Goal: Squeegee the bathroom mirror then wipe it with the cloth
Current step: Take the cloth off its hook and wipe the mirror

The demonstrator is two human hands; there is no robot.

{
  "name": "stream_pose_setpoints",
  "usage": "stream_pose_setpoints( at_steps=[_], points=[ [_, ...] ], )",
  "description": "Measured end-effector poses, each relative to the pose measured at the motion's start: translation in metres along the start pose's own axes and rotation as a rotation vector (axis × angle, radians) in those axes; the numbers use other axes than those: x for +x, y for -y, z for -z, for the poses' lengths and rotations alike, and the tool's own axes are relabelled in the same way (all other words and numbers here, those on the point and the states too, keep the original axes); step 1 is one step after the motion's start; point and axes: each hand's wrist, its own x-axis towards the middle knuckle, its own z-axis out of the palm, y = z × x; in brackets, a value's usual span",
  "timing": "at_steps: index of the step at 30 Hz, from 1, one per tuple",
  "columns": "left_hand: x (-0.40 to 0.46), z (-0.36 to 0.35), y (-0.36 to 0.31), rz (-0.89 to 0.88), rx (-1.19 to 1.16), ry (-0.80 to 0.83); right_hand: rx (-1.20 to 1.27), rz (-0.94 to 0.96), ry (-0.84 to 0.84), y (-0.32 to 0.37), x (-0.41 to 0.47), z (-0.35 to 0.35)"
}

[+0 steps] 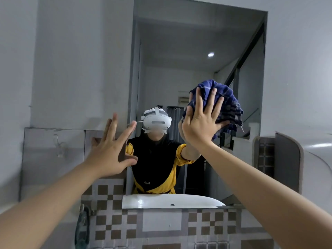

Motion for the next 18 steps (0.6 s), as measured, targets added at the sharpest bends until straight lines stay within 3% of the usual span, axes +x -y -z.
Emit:
stream_pose_setpoints(
  at_steps=[7,18],
  points=[
    [-0.007,-0.017,0.012,-0.002,0.018,0.064,0.008,0.165,0.069,0.061,-0.009,-0.020],
    [-0.017,-0.036,0.025,-0.006,0.025,-0.068,-0.141,0.651,0.122,0.104,-0.021,-0.039]
  ],
)
